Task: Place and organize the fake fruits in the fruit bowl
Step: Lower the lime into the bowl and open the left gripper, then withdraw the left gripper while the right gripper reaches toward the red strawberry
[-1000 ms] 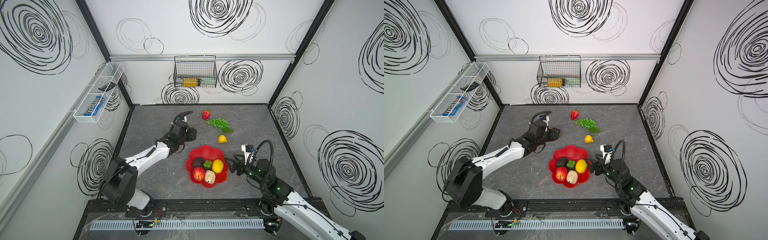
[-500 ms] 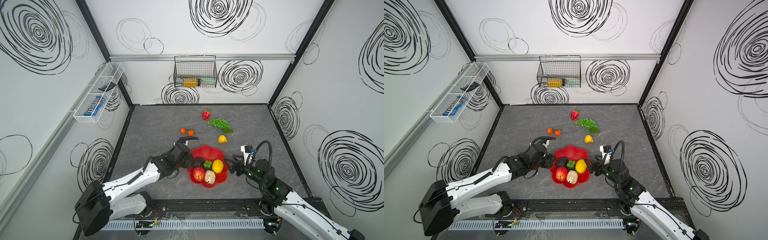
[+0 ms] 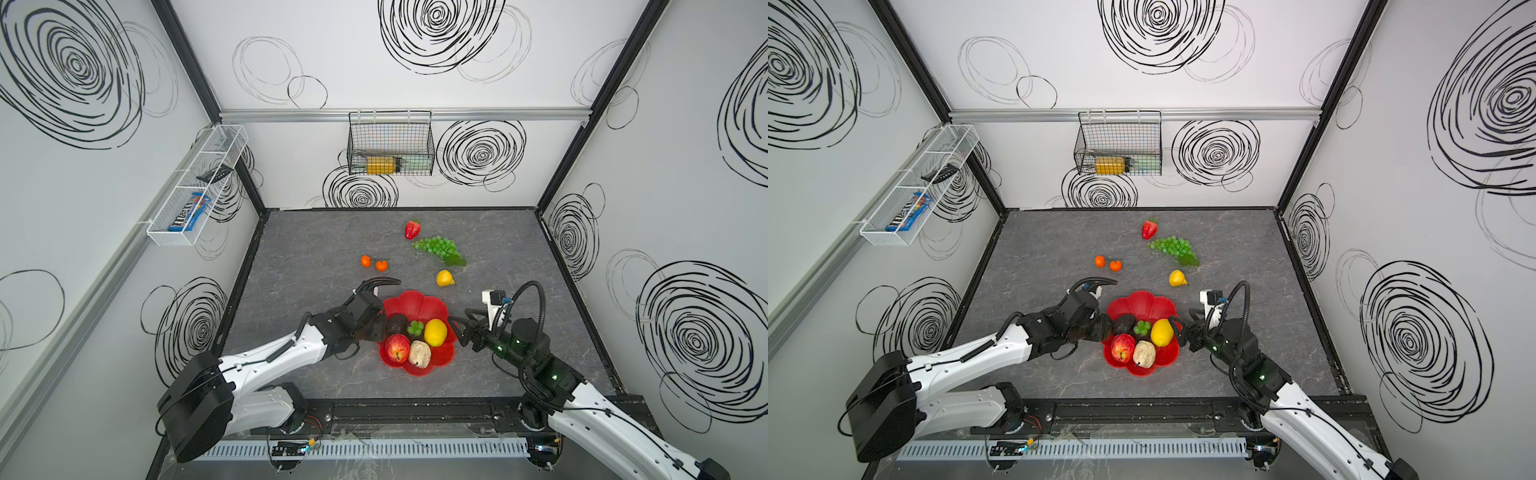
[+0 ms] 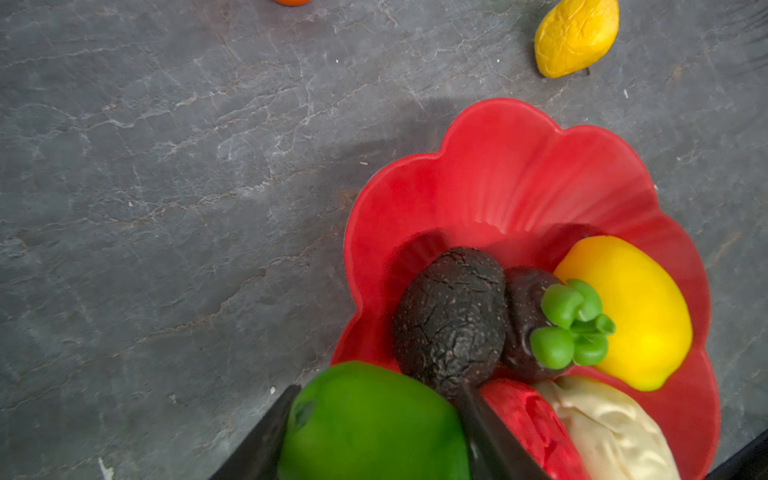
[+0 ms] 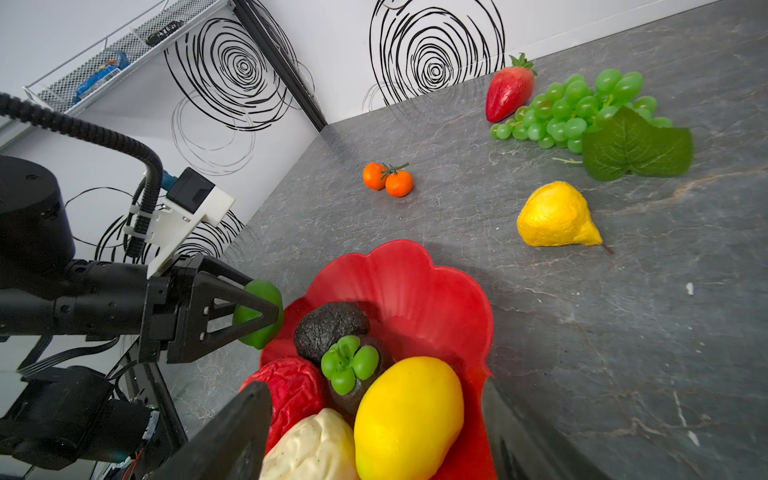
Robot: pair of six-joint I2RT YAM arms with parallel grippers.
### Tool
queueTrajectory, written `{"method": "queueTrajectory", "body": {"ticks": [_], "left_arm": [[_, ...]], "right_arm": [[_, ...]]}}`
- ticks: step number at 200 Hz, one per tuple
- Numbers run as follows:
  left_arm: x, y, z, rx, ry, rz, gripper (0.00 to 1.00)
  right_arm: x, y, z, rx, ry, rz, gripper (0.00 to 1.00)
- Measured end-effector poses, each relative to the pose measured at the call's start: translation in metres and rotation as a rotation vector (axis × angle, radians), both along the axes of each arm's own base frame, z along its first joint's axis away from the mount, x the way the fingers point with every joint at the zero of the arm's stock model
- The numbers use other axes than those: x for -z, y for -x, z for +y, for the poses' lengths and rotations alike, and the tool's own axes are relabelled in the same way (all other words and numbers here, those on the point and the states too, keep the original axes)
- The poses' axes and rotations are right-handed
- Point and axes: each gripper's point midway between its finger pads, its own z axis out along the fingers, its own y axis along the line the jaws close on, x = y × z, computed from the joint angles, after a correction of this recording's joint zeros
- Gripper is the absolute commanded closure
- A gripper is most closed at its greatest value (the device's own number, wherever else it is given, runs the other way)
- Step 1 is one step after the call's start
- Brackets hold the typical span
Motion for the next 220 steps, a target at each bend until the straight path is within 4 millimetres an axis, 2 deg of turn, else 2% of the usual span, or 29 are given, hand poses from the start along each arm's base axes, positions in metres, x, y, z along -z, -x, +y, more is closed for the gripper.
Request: {"method": "queueTrajectory", "body": {"ticks": [56,116,143,164,183,201,220], "left_arm": [[0.009,0.004,-0.002,0.008,0.008,0.027,0.28],[0.008,0.003,-0.004,0.011,0.019,0.021,0.24],[0.003,0.003,-0.003,0.009,0.024,0.006,0.17],[-0.019,-0.001,0.0,0.001,0.054,-0.063,0.13],[-0.053,-0.006,0.008,-0.023,0.102,-0.179,0.11],[-0.086,-0.009,0.021,-0.064,0.168,-0.31,0.11],[-0.103,-0.008,0.039,-0.115,0.208,-0.413,0.11]], "right_arm": [[0.0,0.0,0.0,0.002,-0.002,0.002,0.16],[0.0,0.0,0.0,0.002,-0.002,0.003,0.16],[0.002,-0.001,0.0,0.006,0.005,0.006,0.14],[0.005,-0.005,-0.001,0.016,0.039,0.012,0.12],[0.001,-0.014,-0.001,0.03,0.083,0.017,0.12],[-0.008,-0.032,0.0,0.052,0.129,0.02,0.12],[-0.017,-0.058,0.004,0.076,0.17,0.027,0.12]]}}
